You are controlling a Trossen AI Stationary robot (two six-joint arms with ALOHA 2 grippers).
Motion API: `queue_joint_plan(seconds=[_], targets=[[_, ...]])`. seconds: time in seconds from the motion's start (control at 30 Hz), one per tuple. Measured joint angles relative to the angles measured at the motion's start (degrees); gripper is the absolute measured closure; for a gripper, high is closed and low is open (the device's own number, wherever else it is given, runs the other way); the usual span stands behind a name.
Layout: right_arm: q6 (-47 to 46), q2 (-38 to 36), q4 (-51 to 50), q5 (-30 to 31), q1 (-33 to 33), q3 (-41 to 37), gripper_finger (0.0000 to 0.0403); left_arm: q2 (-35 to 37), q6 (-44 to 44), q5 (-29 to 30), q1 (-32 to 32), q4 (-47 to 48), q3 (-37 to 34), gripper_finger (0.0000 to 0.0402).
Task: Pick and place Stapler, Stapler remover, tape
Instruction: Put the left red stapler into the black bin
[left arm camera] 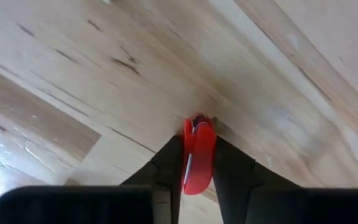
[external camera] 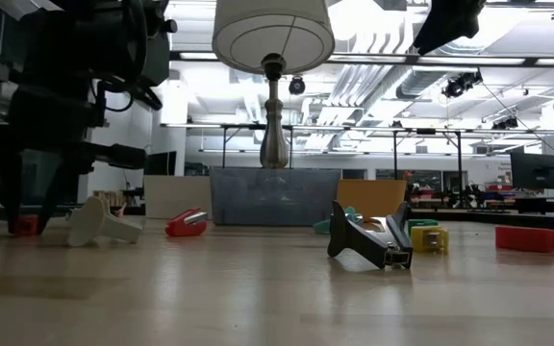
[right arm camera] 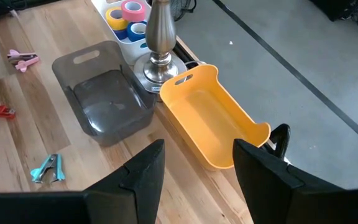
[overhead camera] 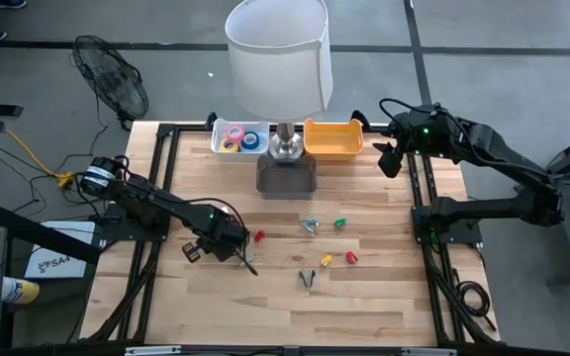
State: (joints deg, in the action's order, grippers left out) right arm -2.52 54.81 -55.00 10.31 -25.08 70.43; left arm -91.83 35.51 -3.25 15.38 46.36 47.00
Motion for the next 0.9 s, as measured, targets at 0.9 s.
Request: queue_joint_plan(seconds=[0.9], targets=[[-0.17, -0.01, 0.36, -1.95, -0.02, -0.01, 0.0221, -0.22, -20.69, 17.42, -11.35, -12.08, 16.17, 0.0343]])
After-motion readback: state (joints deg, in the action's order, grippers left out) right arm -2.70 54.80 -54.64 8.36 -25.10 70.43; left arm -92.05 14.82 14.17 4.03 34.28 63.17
